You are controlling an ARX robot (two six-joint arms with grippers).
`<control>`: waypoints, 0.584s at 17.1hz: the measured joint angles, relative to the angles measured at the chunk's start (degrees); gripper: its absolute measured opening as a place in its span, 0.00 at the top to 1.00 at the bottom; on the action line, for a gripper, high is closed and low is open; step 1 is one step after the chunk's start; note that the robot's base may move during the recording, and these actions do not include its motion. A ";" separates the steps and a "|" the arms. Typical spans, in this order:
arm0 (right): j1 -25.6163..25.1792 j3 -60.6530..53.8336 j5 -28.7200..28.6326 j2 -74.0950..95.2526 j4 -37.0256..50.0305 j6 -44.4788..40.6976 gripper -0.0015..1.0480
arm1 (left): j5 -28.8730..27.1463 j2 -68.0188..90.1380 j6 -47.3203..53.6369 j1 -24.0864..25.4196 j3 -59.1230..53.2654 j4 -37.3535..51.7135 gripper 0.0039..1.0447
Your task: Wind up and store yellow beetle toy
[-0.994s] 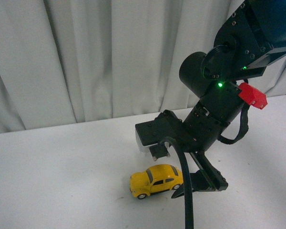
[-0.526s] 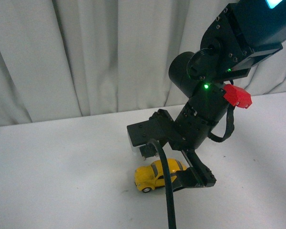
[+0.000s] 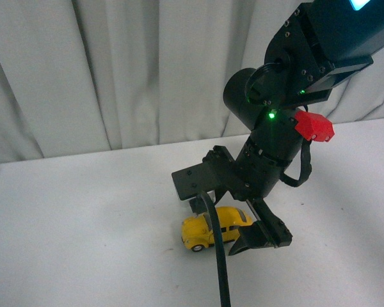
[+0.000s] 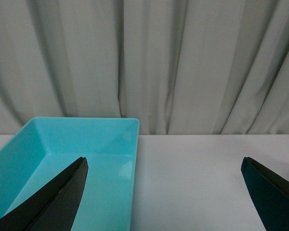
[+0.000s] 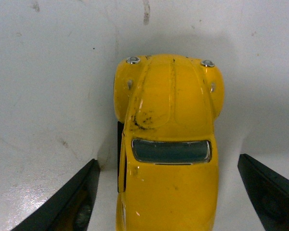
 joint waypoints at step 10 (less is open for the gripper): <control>1.05 0.11 0.24 -0.15 0.24 0.15 0.59 | 0.00 0.00 0.00 0.00 0.00 0.00 0.06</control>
